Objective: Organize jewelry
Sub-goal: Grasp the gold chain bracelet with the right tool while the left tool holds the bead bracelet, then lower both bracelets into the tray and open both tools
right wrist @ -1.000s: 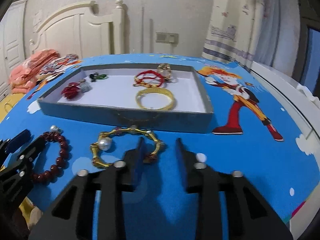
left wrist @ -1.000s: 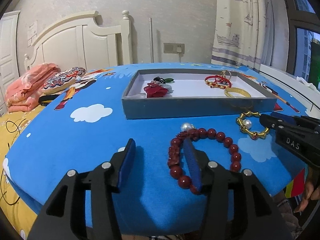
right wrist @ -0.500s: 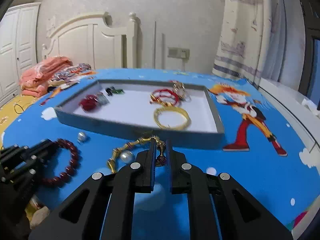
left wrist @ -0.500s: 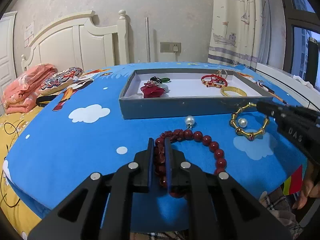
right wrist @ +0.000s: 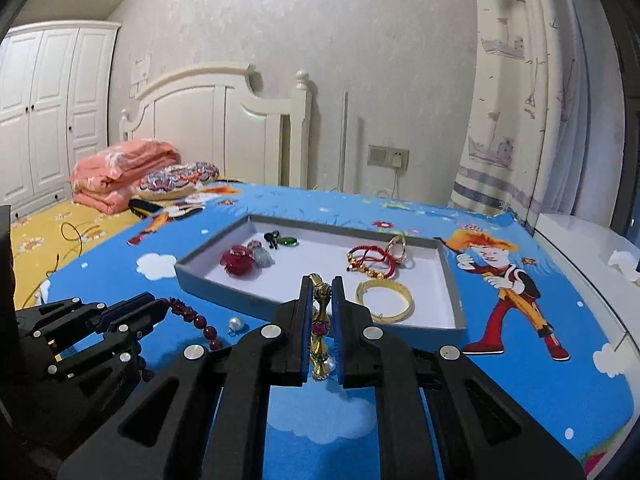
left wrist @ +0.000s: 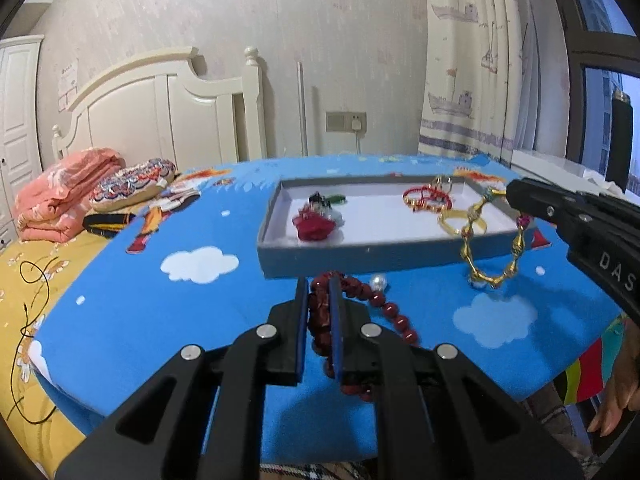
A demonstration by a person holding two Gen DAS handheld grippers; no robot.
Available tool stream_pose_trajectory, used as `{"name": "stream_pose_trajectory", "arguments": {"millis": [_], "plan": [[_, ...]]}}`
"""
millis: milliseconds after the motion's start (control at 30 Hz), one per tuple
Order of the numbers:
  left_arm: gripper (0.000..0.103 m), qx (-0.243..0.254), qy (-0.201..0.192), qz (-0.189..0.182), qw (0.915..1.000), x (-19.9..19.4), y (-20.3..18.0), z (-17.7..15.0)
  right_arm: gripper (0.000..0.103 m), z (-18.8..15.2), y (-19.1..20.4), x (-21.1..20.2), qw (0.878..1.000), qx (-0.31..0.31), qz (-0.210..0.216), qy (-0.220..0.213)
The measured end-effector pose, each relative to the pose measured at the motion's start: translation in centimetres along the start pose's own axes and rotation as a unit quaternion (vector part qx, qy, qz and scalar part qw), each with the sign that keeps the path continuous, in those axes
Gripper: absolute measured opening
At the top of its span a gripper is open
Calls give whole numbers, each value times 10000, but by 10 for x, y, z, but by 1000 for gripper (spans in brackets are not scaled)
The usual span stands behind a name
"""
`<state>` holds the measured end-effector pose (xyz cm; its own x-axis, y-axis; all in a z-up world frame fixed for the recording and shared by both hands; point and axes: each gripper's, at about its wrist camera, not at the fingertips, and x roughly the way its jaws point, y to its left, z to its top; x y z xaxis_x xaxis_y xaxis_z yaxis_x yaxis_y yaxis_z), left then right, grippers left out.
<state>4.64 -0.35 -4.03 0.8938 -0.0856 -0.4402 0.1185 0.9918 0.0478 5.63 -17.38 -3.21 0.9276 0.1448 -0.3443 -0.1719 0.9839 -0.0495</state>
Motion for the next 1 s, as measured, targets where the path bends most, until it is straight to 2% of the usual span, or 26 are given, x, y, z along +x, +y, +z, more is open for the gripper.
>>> {"name": "stream_pose_trajectory", "arguments": {"millis": [433, 800, 1000], "plan": [[10, -131, -498, 23, 9987, -40, -4, 26, 9, 0, 1, -36, 9996, -11, 13, -284], [10, -99, -591, -97, 9982, -48, -10, 40, 9, 2, -3, -41, 9994, 71, 20, -345], [10, -78, -488, -169, 9986, -41, -13, 46, 9, 8, -2, -37, 9993, 29, -8, -385]]}}
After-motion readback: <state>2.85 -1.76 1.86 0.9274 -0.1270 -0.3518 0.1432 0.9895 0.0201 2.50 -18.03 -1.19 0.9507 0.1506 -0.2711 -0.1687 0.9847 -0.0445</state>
